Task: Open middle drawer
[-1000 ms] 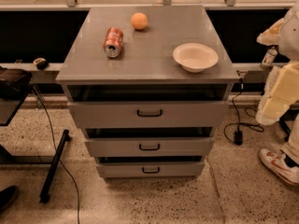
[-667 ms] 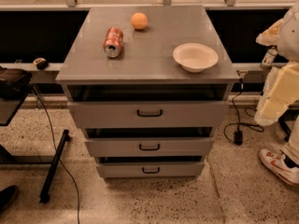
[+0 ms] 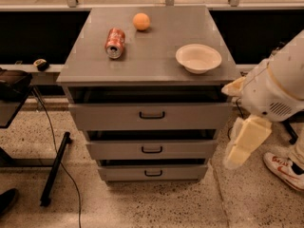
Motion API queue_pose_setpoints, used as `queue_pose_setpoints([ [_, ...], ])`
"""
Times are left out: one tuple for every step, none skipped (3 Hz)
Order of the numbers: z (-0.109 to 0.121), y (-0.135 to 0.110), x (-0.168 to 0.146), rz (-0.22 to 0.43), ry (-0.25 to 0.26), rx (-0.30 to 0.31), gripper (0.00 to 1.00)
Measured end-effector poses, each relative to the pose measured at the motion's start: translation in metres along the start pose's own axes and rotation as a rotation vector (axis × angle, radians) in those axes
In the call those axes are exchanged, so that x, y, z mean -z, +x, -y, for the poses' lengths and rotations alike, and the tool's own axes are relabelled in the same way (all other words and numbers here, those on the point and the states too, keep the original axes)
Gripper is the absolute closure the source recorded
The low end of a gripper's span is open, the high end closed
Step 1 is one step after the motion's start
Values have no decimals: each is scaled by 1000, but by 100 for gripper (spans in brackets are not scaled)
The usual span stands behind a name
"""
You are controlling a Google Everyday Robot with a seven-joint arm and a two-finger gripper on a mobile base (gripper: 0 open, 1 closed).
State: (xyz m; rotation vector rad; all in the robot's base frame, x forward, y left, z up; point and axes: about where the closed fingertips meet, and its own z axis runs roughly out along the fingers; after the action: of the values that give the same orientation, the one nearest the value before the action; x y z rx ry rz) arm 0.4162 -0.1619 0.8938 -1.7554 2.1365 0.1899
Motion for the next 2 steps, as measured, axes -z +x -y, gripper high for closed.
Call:
queue_pose_setpoints([
  [-9, 2, -10, 2, -25, -8, 0],
  [-6, -3, -22, -29, -19, 9, 0],
])
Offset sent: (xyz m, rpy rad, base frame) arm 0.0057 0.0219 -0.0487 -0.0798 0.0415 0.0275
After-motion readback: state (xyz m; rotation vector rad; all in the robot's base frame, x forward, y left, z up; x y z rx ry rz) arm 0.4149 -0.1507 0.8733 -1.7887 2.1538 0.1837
